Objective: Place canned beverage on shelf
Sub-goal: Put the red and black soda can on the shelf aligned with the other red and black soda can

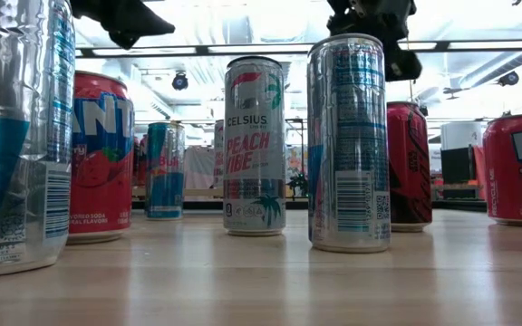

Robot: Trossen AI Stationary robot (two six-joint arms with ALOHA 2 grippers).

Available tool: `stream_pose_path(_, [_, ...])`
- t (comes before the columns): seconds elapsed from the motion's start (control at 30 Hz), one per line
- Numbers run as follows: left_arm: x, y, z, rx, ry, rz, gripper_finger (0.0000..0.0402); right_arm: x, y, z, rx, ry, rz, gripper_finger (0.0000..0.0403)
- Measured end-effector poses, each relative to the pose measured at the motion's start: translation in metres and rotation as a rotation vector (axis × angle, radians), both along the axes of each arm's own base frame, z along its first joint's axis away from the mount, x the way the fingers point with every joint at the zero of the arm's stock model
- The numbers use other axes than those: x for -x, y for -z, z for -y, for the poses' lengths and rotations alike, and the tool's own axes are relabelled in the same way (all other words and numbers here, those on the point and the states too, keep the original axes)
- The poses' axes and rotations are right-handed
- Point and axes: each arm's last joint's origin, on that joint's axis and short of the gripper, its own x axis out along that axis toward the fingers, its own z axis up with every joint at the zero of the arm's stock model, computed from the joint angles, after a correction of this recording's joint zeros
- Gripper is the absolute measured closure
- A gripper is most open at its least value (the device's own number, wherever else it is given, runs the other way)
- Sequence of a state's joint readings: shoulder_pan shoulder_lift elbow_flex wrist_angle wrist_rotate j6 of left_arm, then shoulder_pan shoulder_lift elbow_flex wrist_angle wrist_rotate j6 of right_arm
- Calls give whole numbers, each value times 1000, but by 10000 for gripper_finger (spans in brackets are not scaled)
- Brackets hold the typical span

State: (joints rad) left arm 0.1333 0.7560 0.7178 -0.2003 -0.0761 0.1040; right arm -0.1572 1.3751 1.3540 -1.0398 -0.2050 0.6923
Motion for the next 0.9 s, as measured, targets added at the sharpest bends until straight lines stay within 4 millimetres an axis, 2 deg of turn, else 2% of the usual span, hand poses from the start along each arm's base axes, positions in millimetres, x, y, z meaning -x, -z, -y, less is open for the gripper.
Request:
stream_pose_path(0.17, [0, -2, 0, -22, 5, 1, 402, -2, 2, -23, 6, -96, -13, 394])
stream_pose_path(0.37, [-1, -2, 0, -22, 5, -1, 402, 5, 4, -60, 63, -253, -75, 394])
stream_pose_path(0.5, [-1, -3, 0, -24, 5, 10, 402, 4, 7, -76, 108, -300, -91, 394])
stream_pose_path(0.73, [-1, -6, 0, -29, 5, 47, 402, 2, 11, -80, 162, -333, -96, 391])
stream_pose_path(0.9, [-2, -6, 0, -29, 5, 47, 402, 2, 11, -79, 168, -308, -100, 356])
